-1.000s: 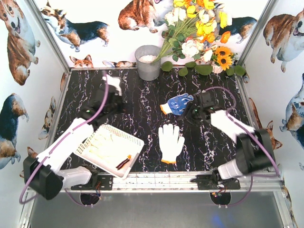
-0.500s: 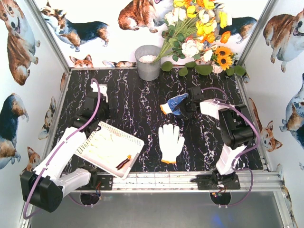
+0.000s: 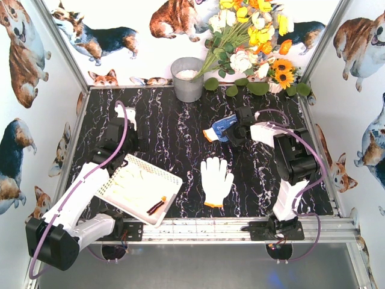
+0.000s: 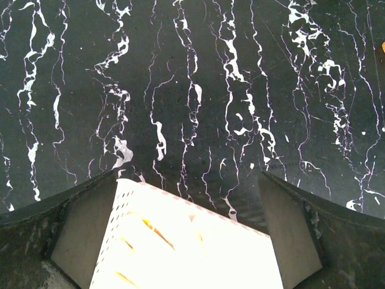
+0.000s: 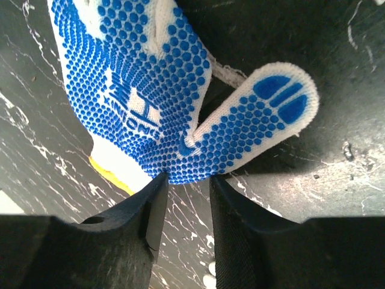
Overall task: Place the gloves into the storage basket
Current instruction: Move the glove to the center of the board.
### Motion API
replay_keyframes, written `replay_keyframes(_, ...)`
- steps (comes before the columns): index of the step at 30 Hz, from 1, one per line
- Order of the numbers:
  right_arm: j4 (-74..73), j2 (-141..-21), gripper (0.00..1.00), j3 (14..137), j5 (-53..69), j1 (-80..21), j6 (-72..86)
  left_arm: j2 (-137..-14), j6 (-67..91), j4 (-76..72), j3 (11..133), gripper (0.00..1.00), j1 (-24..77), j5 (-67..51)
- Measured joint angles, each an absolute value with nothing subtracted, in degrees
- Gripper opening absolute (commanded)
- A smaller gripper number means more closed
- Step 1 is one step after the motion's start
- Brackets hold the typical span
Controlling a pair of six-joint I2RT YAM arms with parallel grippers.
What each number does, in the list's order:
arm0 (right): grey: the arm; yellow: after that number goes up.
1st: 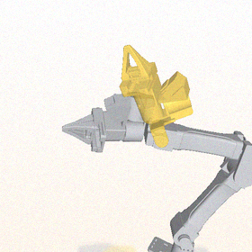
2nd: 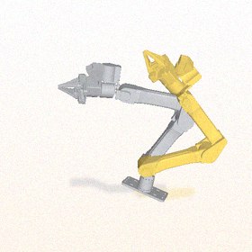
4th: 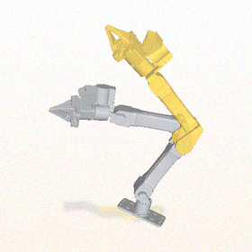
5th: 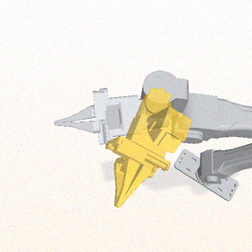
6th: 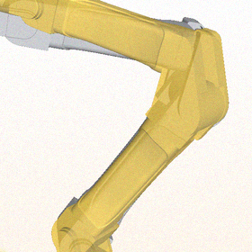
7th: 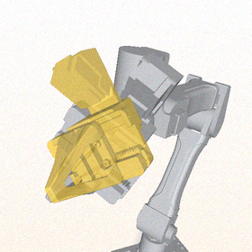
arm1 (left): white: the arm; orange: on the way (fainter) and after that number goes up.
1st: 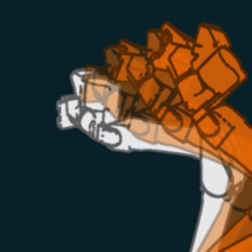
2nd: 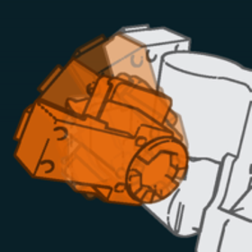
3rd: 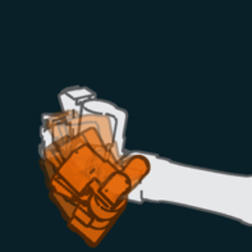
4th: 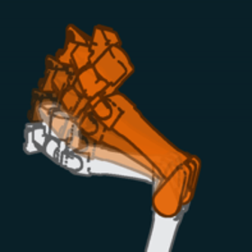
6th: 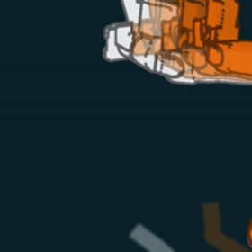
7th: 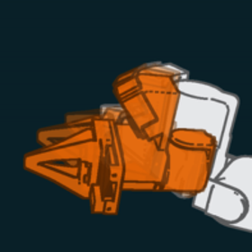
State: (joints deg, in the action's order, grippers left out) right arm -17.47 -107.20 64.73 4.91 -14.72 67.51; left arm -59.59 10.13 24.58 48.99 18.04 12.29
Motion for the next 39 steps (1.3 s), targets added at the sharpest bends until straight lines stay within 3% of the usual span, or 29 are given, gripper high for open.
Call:
replay_keyframes(8, -19.9, -108.3, 0.22, 66.7, 2.5, -14.8, 65.9, -59.5, 10.3, 24.2, 48.1, 0.95, 18.0, 11.4)
replay_keyframes(25, -24.4, -108.9, 0.38, 70.7, 2.0, -15.0, 63.0, -59.4, 10.3, 23.7, 47.6, 0.95, 18.0, 11.1)
replay_keyframes(36, -26.4, -112.2, 0.39, 74.7, 0.7, -15.0, 64.3, -59.4, 10.3, 23.6, 47.6, 0.96, 18.0, 10.7)
replay_keyframes(39, -27.7, -113.5, 0.33, 76.9, -0.3, -15.0, 64.2, -59.3, 10.3, 23.5, 47.6, 0.96, 18.0, 10.3)
